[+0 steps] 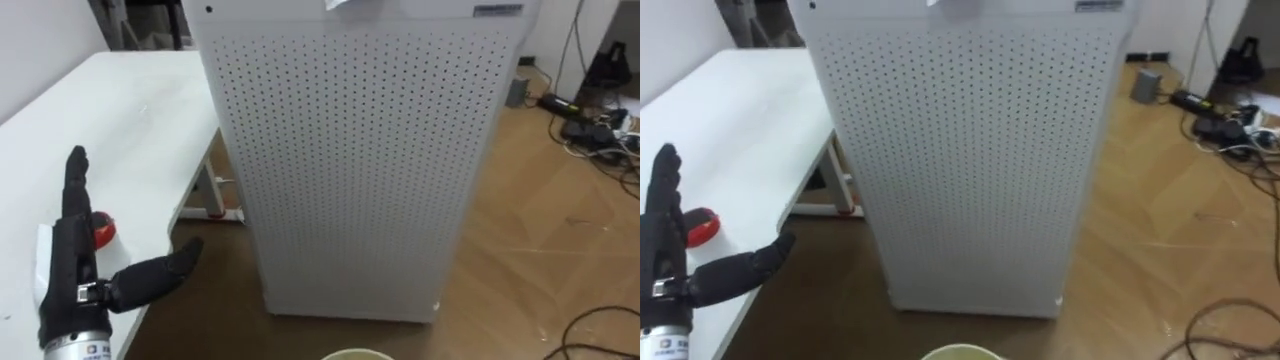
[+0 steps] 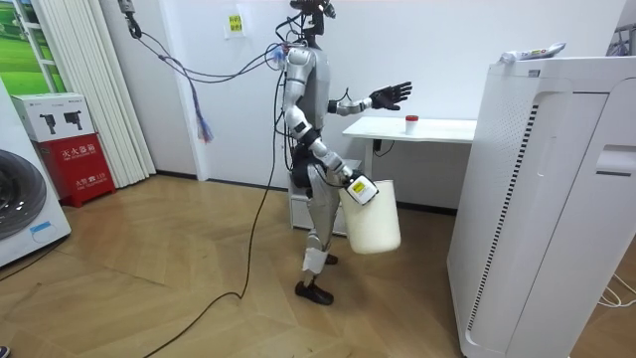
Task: Pick garbage
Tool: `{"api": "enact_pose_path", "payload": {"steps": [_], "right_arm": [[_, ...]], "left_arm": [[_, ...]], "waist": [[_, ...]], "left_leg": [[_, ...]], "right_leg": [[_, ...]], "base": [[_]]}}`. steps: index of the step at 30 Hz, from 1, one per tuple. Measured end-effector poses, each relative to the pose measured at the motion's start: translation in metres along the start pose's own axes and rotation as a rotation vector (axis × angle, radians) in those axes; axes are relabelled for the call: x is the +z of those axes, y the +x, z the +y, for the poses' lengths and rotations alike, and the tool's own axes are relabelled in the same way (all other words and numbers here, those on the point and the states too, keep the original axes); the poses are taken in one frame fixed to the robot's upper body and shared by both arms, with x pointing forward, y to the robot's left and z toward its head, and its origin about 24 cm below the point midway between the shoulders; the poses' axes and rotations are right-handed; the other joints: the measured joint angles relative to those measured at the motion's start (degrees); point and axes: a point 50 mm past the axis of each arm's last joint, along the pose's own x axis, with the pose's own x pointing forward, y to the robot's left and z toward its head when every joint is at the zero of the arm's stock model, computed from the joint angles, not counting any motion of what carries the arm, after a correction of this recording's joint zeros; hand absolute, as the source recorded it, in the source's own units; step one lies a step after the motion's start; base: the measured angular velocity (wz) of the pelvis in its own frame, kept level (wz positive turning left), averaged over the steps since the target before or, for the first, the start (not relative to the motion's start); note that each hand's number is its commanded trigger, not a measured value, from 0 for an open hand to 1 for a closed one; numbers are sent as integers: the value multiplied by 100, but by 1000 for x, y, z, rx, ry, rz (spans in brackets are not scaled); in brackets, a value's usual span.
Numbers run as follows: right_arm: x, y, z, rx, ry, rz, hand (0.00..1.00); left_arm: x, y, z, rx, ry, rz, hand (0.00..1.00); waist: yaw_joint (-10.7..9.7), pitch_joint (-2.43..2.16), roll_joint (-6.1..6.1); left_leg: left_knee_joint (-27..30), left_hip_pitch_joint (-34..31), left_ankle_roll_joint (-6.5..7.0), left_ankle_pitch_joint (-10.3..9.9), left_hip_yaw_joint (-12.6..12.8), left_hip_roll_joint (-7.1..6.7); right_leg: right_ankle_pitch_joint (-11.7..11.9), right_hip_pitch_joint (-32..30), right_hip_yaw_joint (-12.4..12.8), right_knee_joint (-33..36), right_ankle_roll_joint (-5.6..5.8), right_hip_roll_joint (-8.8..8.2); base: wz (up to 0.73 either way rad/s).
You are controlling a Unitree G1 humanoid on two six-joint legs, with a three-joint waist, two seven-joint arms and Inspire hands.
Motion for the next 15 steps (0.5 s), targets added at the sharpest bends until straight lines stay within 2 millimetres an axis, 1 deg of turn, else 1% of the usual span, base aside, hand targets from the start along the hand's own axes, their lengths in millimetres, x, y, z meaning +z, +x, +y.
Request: {"api": "enact_pose_path", "payload": {"steps": [2,3,4,6,10,11,12,13,14,15], "right_arm": [[1,0,-1,-4,-2,-9,100],[2,0,-2,-6,1,-11,100],[1,0,-3,-8,3,-11,100],[0,-1,-1,-1,5,-7,100],[0,-1,-1,8,5,-7,100],[-1,-1,-1,7,6,-4,100],[-3,-2,0,7,6,-2,100],[-3,-2,0,6,5,-3,100],[-4,-3,0,7,6,-4,100],[-5,-4,0,7,4,-3,100]], "left_arm": [[-2,-2,0,3,8,9,0],[-3,-3,0,2,14,17,0],[-3,-3,0,1,15,19,0],[-3,-3,1,13,15,19,0],[-2,-3,2,34,12,12,0],[-1,-3,2,40,11,9,0],[-1,-3,3,43,11,9,0],[-1,-3,3,44,11,8,0],[0,-3,3,46,10,4,0],[1,-3,3,47,9,2,0]], "waist": [[19,23,-56],[33,19,-69],[24,19,-67],[-2,13,-56],[-2,-26,-1],[2,-40,18],[2,-65,40],[2,-73,49],[2,-92,52],[1,-93,53]], "left_leg": [[6,-6,1,6,0,1],[21,-42,1,5,0,-9],[26,-58,2,5,0,-12],[-13,-63,6,2,42,-11],[-88,-38,13,5,50,-29],[-105,-26,20,9,57,-31],[-146,-8,26,19,59,-32],[-170,2,29,26,60,-33],[-211,39,36,56,68,-41],[-247,81,37,76,73,-52]], "right_leg": [[-28,147,-156,-193,-5,6],[-34,223,-251,-350,-22,11],[-29,255,-295,-413,-44,14],[-37,295,-303,-520,-25,14],[-21,315,-293,-583,-1,22],[-19,325,-291,-598,0,21],[-13,344,-297,-648,4,22],[-9,351,-299,-668,5,21],[-5,369,-300,-668,6,13],[-4,408,-300,-679,7,2]], "base": [[27],[15],[16],[10],[0],[0],[0],[0],[0],[0]]}}
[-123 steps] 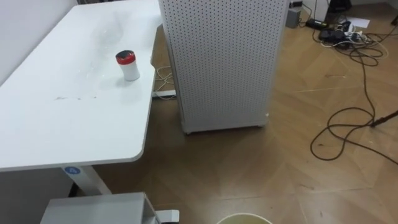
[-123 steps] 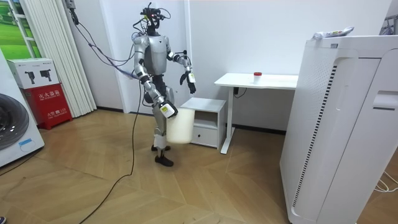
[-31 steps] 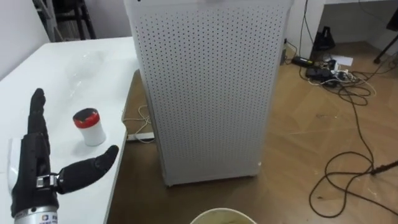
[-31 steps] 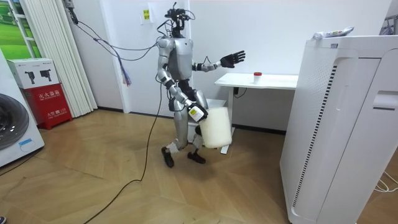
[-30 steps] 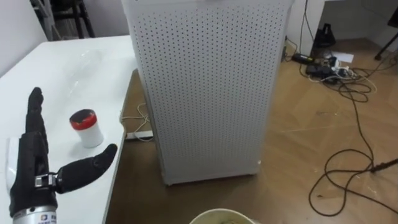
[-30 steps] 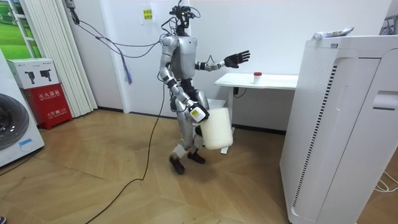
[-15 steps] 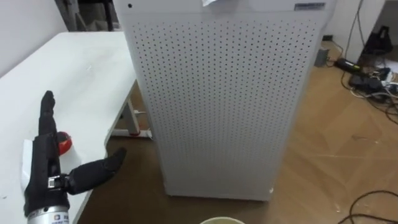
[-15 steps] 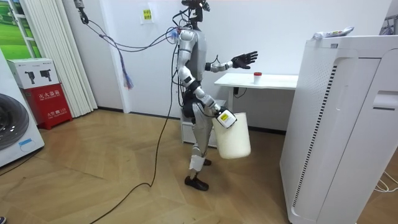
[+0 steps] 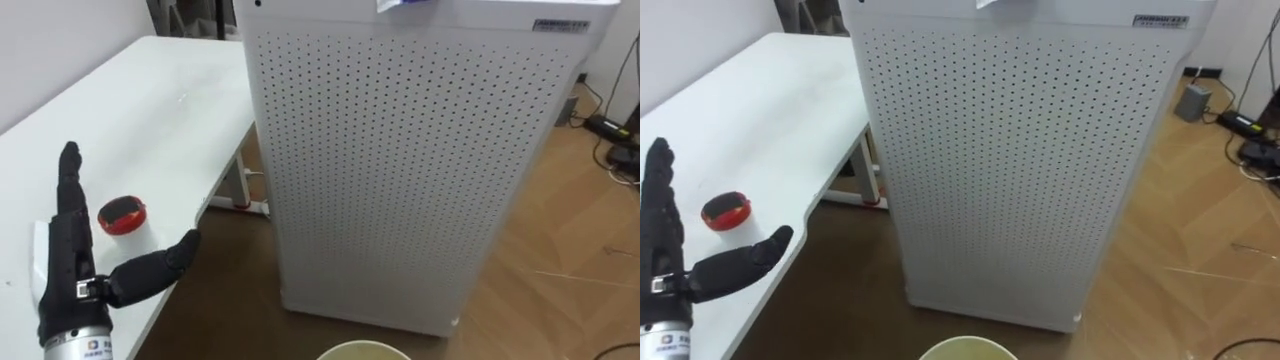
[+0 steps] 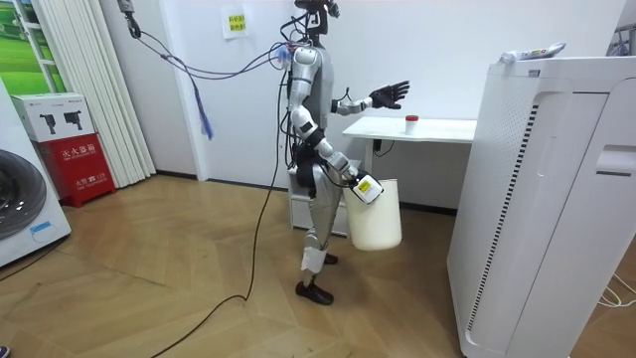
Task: Pick garbage
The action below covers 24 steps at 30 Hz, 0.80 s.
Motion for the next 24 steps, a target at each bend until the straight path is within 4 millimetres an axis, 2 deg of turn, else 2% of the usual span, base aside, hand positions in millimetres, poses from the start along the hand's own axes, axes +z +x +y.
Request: {"api": "enact_pose_path", "payload": {"steps": [4,9,11,19,24], "right_arm": [[-5,-3,1,0,-8,11,100],[-6,-5,-5,-25,5,10,100],[-5,-6,-5,-18,4,4,100],[-5,-6,-1,37,-14,4,100],[-6,-6,2,70,-16,6,100]], "left_arm": [[2,1,2,8,-1,-7,0],[20,5,6,25,-29,-85,0],[21,6,9,37,-26,-93,0],[8,-8,14,22,6,-30,0],[-2,-13,15,16,24,18,0]], "waist": [[31,-7,8],[70,-6,8],[111,-2,16],[123,13,22],[123,62,-52]], "left_leg": [[-140,224,0,0,2,-12],[-181,305,9,5,-3,-80],[-239,389,15,8,0,-86],[-358,513,70,41,2,-152],[-362,450,82,48,-1,-165]], "right_leg": [[-15,227,-46,-122,24,-11],[-50,372,-146,-193,83,-86],[-60,438,-139,-200,96,-89],[-101,508,-88,-200,149,-145],[-111,458,-119,-195,164,-163]], "base": [[2],[11],[0],[0],[2]]}}
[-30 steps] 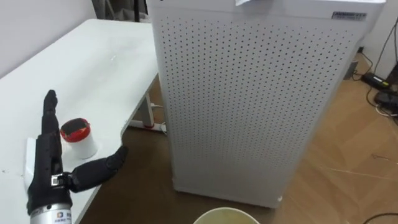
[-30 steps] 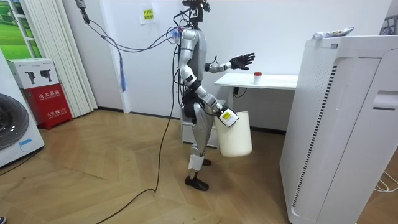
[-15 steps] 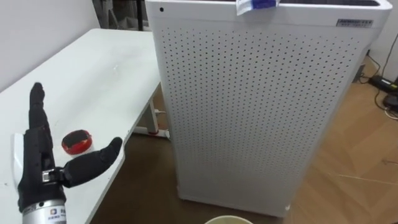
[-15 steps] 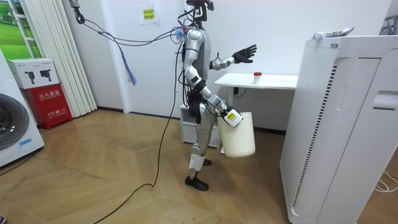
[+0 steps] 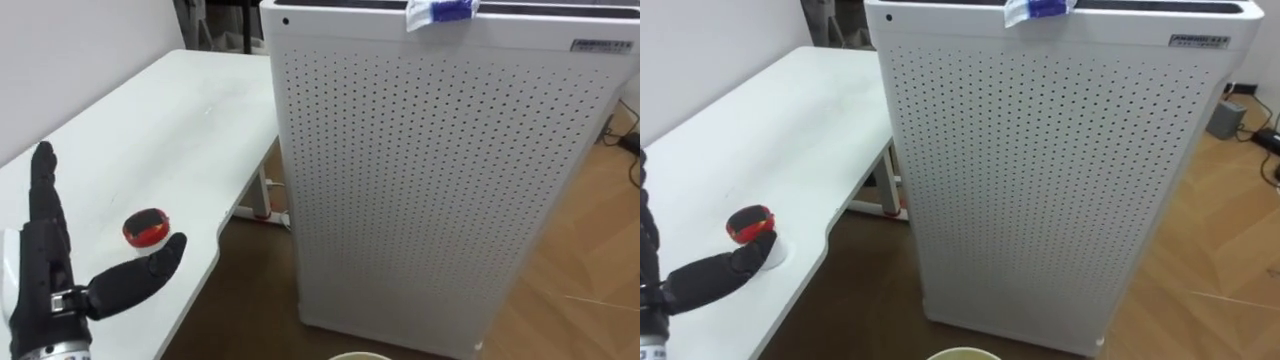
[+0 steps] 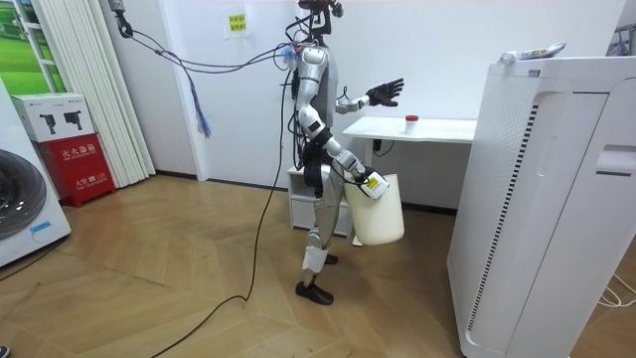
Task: Pick garbage
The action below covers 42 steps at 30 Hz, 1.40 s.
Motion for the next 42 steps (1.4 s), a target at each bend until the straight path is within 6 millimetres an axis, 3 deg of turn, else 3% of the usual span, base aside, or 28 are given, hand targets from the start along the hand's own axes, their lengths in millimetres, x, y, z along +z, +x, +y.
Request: {"api": "enact_pose_path", "payload": {"steps": [3,7,11,29,35,42], "right_arm": [[-1,0,1,5,0,4,100],[-1,0,2,8,-3,6,100],[-2,1,8,35,-18,12,100],[-4,1,14,74,-24,22,100],[-4,2,19,107,-29,26,100],[-4,2,21,117,-26,23,100]], "left_arm": [[-2,-1,0,3,5,14,0],[-4,-2,0,8,6,24,0],[-21,-9,-8,-32,14,105,0],[-37,-18,-14,-30,-81,229,0],[-45,-20,-12,2,-139,294,0],[-48,-18,-13,25,-165,313,0]], "waist": [[1,10,-31],[1,-17,-73],[3,-45,-128],[13,-26,-152],[3,18,-242],[-2,8,-239]], "left_leg": [[0,-26,1,1,-1,1],[-27,-10,1,1,4,4],[-87,67,1,1,0,11],[-169,119,1,0,10,16],[-167,129,1,0,11,16],[-167,123,2,0,11,15]], "right_leg": [[0,-17,-5,-10,0,3],[1,5,-1,-61,0,15],[4,86,-11,-128,3,31],[20,166,-21,-203,12,40],[20,164,-17,-204,12,40],[20,163,-3,-203,12,41]], "base": [[1],[0],[0],[0],[0],[0]]}}
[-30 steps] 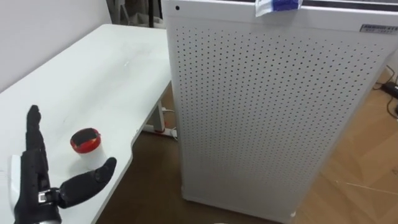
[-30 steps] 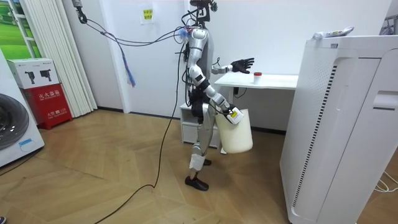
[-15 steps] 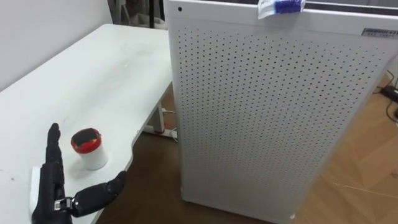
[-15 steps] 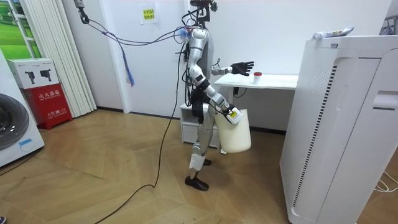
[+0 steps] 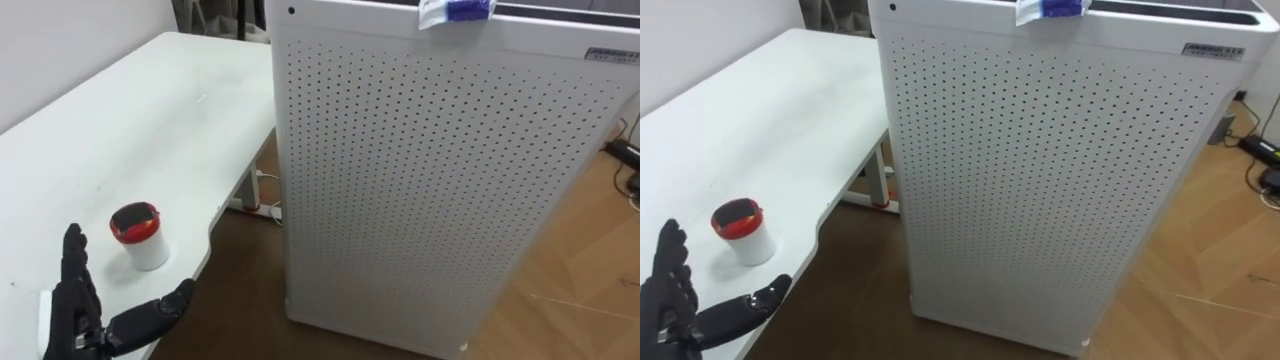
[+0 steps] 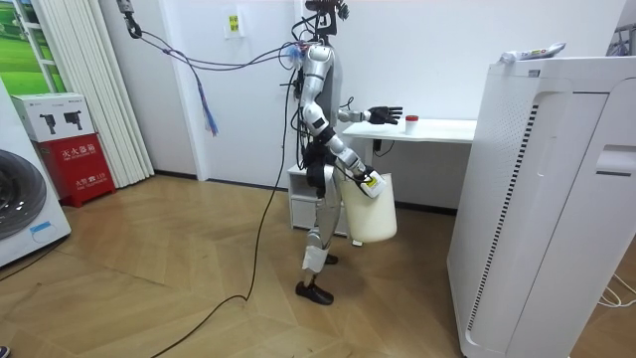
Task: Pick garbage
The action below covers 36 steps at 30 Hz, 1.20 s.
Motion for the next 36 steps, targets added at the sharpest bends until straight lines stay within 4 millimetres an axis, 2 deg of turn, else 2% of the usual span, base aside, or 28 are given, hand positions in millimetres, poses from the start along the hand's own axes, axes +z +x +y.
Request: {"api": "enact_pose_path", "payload": {"steps": [4,6,11,17,20,25,36], "right_arm": [[0,0,1,2,1,-1,100],[0,0,1,2,0,-1,100],[0,0,1,0,0,-1,100],[-1,0,1,4,-26,8,100],[-2,0,2,4,-26,13,100],[-8,-3,3,1,-16,34,100],[-15,-6,5,-12,-6,53,100]], "left_arm": [[0,1,0,16,-6,0,0],[-5,1,1,28,-12,27,0],[-6,2,2,59,-17,32,0],[-2,7,1,68,-25,15,0],[2,10,-2,65,-32,2,0],[3,22,-8,66,-37,-4,0],[8,30,-13,63,-60,2,0]], "waist": [[1,-8,18],[-4,-38,72],[-17,-48,131],[-36,-39,141],[-42,-20,149],[-39,-16,153],[-45,-7,118]], "left_leg": [[1,35,0,0,8,-1],[-1,66,0,0,38,0],[-9,99,0,0,98,12],[-4,96,0,0,114,12],[-2,49,0,0,124,13],[8,44,1,0,129,14],[-7,-14,0,0,158,19]], "right_leg": [[0,1,26,4,0,0],[1,10,48,12,0,-3],[2,10,102,28,-1,5],[2,-29,130,82,0,2],[2,-100,150,115,-1,1],[2,-99,153,107,-1,3],[2,-177,170,104,-1,4]], "base": [[-2],[-7],[-5],[-1],[-3],[0],[-1]]}}
